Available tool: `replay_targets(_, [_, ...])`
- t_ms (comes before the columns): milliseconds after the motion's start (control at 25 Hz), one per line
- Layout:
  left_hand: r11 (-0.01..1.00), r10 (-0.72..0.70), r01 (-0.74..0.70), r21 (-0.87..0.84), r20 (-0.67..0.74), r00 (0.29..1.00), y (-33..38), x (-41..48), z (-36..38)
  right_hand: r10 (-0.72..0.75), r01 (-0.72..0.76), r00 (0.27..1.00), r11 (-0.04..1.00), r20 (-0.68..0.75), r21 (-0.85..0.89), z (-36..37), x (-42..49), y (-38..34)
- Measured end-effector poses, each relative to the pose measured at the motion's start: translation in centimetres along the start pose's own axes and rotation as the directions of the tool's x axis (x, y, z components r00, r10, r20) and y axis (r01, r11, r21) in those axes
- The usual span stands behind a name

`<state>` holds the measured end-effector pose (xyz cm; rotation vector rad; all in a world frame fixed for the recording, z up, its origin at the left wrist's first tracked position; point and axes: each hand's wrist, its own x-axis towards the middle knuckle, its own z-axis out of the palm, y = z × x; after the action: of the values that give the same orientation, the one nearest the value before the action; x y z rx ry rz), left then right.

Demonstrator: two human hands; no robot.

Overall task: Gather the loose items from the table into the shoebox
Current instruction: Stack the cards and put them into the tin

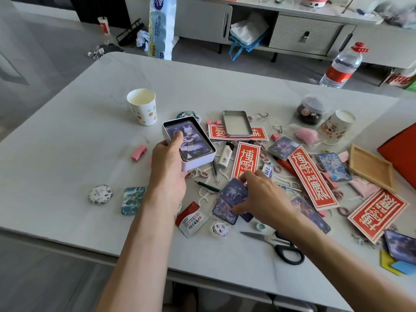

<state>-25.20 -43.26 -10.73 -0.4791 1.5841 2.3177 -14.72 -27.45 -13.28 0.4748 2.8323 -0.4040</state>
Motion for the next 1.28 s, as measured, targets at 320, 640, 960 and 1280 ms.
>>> replay_targets(320, [0.999,-0.020,0.019,0.030,0.022,1.000,-0.1,0.2,0.1,0.039,-0.064,0.998,0.795,0.054,0.604,-2.9,-0.1,1.5])
replay_targets(640, [0.995,-0.055,0.036,0.097,0.205,0.977,-0.6,-0.8,1.3,-0.078,0.137,0.991,0.536,-0.112,0.833,-12.2,2.4,-0.3])
replay_targets(960, [0.994,-0.076,0.044,0.099,0.336,0.939,-1.1,-0.5,1.3,-0.012,0.039,0.999,0.606,-0.040,0.795,-11.0,5.4,-3.4])
replay_targets(1280, [0.998,-0.062,0.057,0.024,0.302,0.951,-1.3,-0.2,1.5,-0.019,0.168,0.974,0.728,-0.225,0.665,-7.4,4.0,-6.0])
